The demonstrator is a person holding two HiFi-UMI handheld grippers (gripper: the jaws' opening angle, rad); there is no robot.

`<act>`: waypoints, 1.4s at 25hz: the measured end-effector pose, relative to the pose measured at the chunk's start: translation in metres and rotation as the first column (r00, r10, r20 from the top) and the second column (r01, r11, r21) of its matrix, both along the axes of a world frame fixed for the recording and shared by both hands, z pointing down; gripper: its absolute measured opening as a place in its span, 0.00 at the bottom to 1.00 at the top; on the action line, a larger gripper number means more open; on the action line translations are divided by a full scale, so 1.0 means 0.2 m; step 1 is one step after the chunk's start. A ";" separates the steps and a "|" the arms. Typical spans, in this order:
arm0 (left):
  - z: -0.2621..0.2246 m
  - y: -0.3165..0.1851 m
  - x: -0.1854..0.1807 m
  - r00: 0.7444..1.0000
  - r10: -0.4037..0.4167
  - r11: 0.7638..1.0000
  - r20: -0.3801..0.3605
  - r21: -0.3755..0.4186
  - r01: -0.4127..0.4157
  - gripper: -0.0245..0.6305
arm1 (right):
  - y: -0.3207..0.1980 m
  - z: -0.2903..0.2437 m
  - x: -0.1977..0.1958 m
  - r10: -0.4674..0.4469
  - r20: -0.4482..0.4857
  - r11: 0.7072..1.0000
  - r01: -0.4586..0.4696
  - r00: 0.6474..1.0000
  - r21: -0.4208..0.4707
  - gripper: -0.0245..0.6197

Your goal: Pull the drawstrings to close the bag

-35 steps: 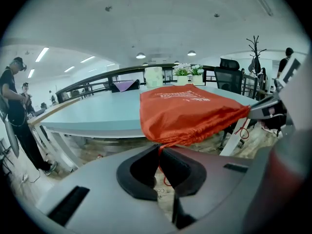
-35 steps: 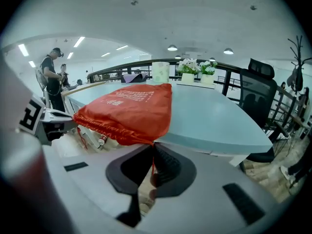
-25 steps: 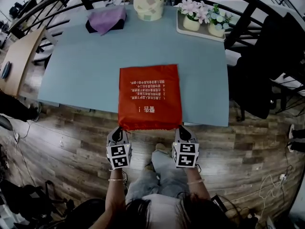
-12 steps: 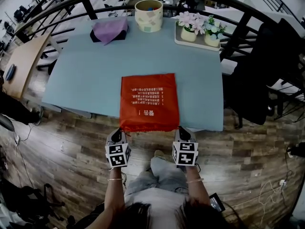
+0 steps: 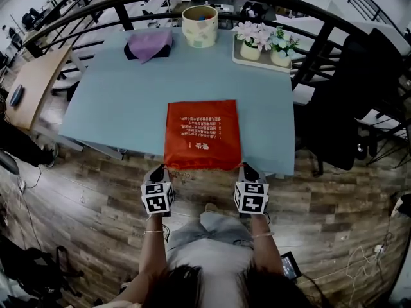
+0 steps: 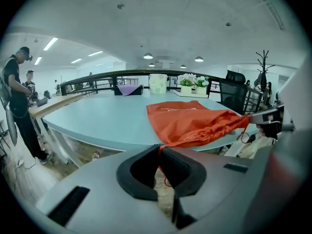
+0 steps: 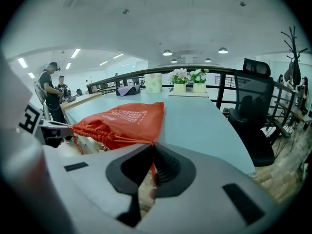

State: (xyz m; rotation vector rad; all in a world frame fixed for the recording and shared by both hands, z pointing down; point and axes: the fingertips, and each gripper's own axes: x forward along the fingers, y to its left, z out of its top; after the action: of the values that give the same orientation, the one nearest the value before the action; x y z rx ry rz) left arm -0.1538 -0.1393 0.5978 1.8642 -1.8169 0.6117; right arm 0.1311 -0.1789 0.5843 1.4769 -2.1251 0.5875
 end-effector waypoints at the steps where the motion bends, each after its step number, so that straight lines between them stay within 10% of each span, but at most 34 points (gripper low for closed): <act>1: 0.00 -0.01 0.00 1.000 -0.003 1.000 -0.003 0.001 0.003 0.07 | -0.01 -0.01 0.01 0.002 0.000 1.000 -0.002 1.000 0.004 0.08; 35: -0.11 -0.14 -0.21 0.998 -0.060 0.998 -0.017 -0.005 0.060 0.07 | -0.15 -0.09 0.06 0.108 -0.018 0.994 -0.108 0.994 0.011 0.08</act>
State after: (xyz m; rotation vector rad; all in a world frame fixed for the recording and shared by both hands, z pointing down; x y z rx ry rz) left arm -0.1959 -0.1672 0.5766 1.7995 -1.8520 0.5753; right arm 0.1436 -0.2086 0.5657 1.6045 -2.0474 0.6000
